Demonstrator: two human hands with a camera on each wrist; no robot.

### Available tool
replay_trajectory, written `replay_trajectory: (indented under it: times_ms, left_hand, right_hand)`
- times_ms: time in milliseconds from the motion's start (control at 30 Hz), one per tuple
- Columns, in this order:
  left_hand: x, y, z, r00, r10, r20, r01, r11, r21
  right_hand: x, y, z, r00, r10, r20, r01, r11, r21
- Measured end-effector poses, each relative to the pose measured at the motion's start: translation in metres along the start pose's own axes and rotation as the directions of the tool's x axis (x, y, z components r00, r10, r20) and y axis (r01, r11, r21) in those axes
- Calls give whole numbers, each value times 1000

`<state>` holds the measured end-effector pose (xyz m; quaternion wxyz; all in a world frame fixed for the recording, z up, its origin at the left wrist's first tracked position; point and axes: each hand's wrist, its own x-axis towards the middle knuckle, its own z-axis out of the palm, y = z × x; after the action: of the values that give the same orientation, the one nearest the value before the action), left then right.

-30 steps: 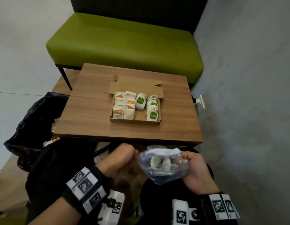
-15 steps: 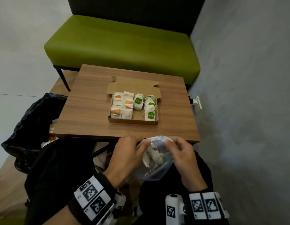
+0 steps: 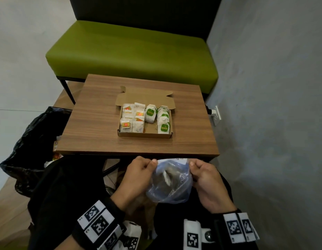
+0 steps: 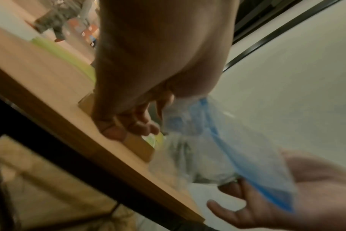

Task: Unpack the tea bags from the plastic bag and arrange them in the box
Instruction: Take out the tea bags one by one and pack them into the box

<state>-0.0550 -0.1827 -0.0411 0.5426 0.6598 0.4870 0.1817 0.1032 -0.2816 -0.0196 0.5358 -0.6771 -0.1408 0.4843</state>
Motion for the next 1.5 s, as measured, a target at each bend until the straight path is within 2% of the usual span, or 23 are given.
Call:
replay_trajectory:
  times_ms: [33,100,133,200,267,333,400,467,533,600,667,733,800,867,933,967,1033,1067,1133,1200,1267,1333,1500]
  left_hand:
    - [0,0,-1,999,35,-5,-34,995,98]
    - [-5,8,-4,976,218,-7,-213,959,187]
    - [-8,13,-4,954,297,38,-298,929,221]
    - [-13,20,-3,919,366,148,-395,864,312]
    - [-13,25,-3,910,383,160,-415,833,367]
    - [-10,28,-2,913,394,104,-403,835,375]
    - [-9,27,0,921,388,21,-369,856,363]
    - [-8,24,0,932,355,-74,-317,898,306]
    - [-10,23,0,932,336,-136,-289,915,280]
    - [-12,21,2,917,361,-172,-302,907,293]
    - [-16,22,3,892,402,-207,-331,892,306]
    - [-17,22,4,874,430,-226,-365,888,278]
    - [-18,22,3,881,419,-219,-364,897,251]
    - [-13,18,1,894,398,-206,-343,903,258]
    - [-9,16,-1,917,346,-198,-291,921,260]
    - [-8,15,-2,925,322,-204,-269,930,251]
    - [-9,17,-3,932,302,-202,-251,937,242]
    - [-11,20,-4,935,301,-189,-254,938,236]
    - [-14,27,-6,936,316,-156,-276,932,234]
    - [-15,29,-8,923,361,-135,-317,909,270]
    - [-16,30,-10,902,417,-113,-357,867,348]
    - [-18,31,-12,882,467,-62,-400,811,426]
    - [-20,31,-21,883,451,127,-456,766,454]
  right_hand:
    - [0,-1,0,999,31,33,-32,999,12]
    - [3,-2,3,1000,11,17,-9,998,-65]
    - [5,-1,5,1000,-28,-7,27,992,-121]
    - [7,1,8,996,-86,4,85,983,-161]
    - [5,-1,12,994,-102,35,106,988,-110]
    - [3,-3,14,989,-144,25,146,986,-80]
    - [0,-2,15,971,-237,-31,229,959,-166]
    - [-5,0,14,936,-344,-76,291,877,-383]
    - [-12,2,11,901,-427,-79,299,742,-600]
    - [-17,1,9,871,-489,-49,314,632,-708]
    - [-17,2,7,855,-517,-29,322,575,-752]
    - [-12,5,6,863,-504,-18,338,605,-721]
    - [-6,7,1,898,-436,-62,332,762,-557]
    - [-8,1,-2,961,-274,-28,266,951,-159]
    - [-11,-7,-5,985,-114,128,92,981,169]
    - [-10,-8,-6,981,-86,173,54,981,185]
    - [-4,-4,-6,983,-129,128,126,991,34]
    - [-2,-2,-5,979,-196,58,201,973,-113]
    - [-4,-2,-5,916,-400,-36,345,829,-440]
    - [-10,-6,-7,843,-534,68,466,661,-588]
    - [-17,-12,-7,865,-458,206,481,638,-601]
    - [-18,-15,-7,889,-360,284,456,632,-627]
    - [-15,-19,-4,864,-393,315,485,476,-734]
